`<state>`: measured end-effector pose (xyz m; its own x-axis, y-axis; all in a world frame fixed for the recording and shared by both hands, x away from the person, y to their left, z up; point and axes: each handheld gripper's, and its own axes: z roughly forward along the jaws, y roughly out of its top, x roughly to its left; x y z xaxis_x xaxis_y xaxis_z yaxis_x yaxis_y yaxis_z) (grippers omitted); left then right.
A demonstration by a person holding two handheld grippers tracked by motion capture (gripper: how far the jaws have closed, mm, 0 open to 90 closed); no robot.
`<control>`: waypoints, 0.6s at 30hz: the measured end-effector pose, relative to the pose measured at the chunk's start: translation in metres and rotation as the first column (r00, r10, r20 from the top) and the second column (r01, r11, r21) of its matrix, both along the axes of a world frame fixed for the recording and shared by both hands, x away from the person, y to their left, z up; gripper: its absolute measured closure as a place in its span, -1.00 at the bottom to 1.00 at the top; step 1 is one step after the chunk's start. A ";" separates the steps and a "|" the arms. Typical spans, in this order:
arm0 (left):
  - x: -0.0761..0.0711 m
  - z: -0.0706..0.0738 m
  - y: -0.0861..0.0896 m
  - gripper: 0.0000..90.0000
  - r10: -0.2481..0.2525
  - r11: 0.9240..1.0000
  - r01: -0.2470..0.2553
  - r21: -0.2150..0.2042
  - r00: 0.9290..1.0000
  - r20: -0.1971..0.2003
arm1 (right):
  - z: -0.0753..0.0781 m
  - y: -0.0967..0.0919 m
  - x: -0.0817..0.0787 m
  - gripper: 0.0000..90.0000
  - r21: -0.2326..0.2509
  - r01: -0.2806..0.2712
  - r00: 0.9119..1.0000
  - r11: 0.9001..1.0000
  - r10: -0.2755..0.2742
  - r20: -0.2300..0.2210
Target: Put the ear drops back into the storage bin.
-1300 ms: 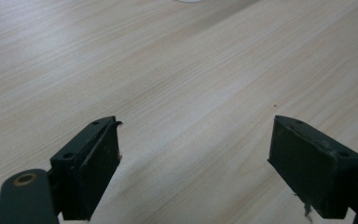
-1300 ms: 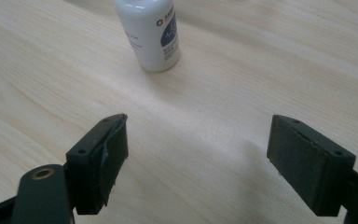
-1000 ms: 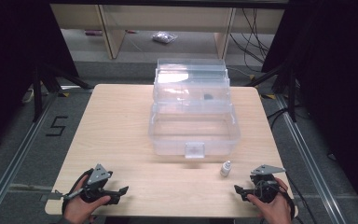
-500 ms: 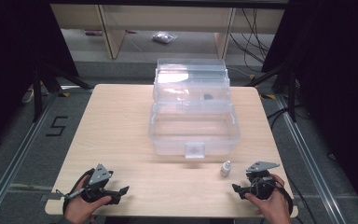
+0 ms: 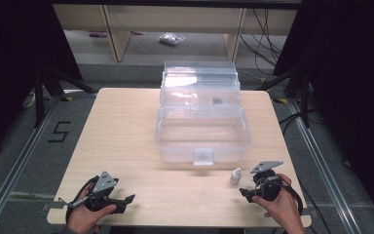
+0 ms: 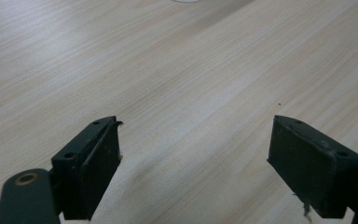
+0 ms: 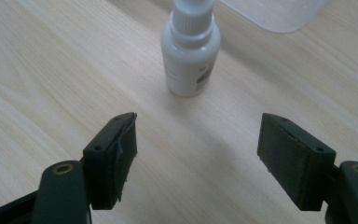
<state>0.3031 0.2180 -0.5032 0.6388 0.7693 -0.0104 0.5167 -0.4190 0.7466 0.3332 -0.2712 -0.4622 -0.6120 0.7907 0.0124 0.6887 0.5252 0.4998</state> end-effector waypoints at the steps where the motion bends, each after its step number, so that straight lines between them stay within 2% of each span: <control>1: 0.000 0.001 0.000 -0.64 -0.007 1.000 0.007 0.005 1.000 -0.001 | 0.001 0.002 0.001 -0.35 0.000 0.007 1.000 1.000 -0.007 -0.003; 3: -0.001 0.002 0.001 -0.64 -0.020 1.000 0.020 -0.007 1.000 -0.005 | 0.002 0.006 0.005 -0.36 -0.014 -0.006 1.000 1.000 0.006 -0.014; 5: -0.001 0.001 -0.001 -0.64 -0.012 1.000 0.012 -0.020 1.000 -0.001 | 0.004 0.009 0.008 -0.38 -0.029 -0.012 1.000 1.000 0.011 -0.025; 6: -0.001 0.001 0.000 -0.64 -0.020 1.000 0.020 -0.008 1.000 -0.002 | 0.004 0.010 0.009 -0.38 -0.029 -0.015 1.000 0.999 0.015 -0.027; 10: -0.001 0.002 -0.001 -0.64 -0.021 1.000 0.021 -0.008 1.000 0.001 | 0.007 0.015 0.015 -0.38 -0.041 -0.034 0.999 0.999 0.032 -0.029; 12: -0.002 0.001 -0.001 -0.63 -0.020 1.000 0.020 -0.017 1.000 0.001 | 0.008 0.018 0.019 -0.38 -0.055 -0.019 0.999 0.998 0.018 -0.030; 15: -0.002 0.001 -0.001 -0.63 -0.022 1.000 0.022 -0.017 1.000 0.002 | 0.009 0.023 0.023 -0.36 -0.061 -0.044 0.999 0.997 0.042 -0.030; 16: -0.001 0.002 0.000 -0.63 -0.023 1.000 0.023 0.003 1.000 0.002 | 0.010 0.024 0.024 -0.35 -0.061 -0.045 0.998 0.997 0.043 -0.041; 18: -0.001 0.001 0.000 -0.62 -0.024 1.000 0.024 0.003 1.000 0.003 | 0.010 0.027 0.027 -0.34 -0.070 -0.048 0.998 0.996 0.044 -0.046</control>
